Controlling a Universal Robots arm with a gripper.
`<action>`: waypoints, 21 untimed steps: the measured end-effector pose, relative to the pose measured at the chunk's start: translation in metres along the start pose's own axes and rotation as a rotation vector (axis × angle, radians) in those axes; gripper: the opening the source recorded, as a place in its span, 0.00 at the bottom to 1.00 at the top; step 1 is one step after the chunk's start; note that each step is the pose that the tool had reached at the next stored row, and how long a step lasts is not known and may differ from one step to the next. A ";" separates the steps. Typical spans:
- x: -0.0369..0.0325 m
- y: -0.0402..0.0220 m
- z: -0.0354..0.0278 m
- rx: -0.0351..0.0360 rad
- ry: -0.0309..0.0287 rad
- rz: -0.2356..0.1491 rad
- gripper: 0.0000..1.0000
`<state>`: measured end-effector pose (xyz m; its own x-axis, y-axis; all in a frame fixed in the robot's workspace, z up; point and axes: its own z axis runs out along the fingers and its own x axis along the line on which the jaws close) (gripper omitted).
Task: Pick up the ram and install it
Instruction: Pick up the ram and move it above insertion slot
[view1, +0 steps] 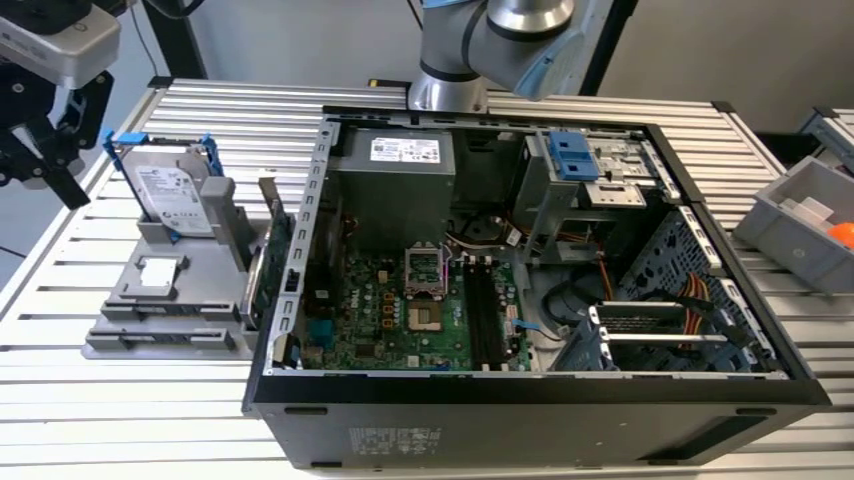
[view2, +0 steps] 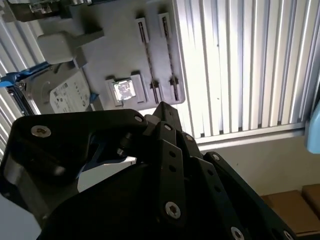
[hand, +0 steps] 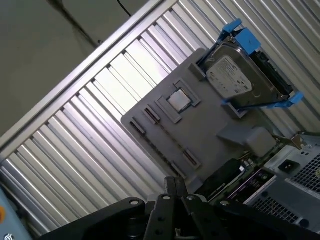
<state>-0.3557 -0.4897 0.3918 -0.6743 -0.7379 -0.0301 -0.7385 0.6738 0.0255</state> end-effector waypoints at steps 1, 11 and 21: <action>0.0000 -0.0001 0.0000 -0.0003 0.0002 -0.010 0.00; 0.0000 -0.0001 0.0000 -0.0029 0.0025 -0.096 0.00; -0.0001 -0.0001 -0.0001 -0.0051 0.0044 -0.168 0.00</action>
<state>-0.3556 -0.4897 0.3918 -0.5415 -0.8402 -0.0299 -0.8407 0.5409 0.0255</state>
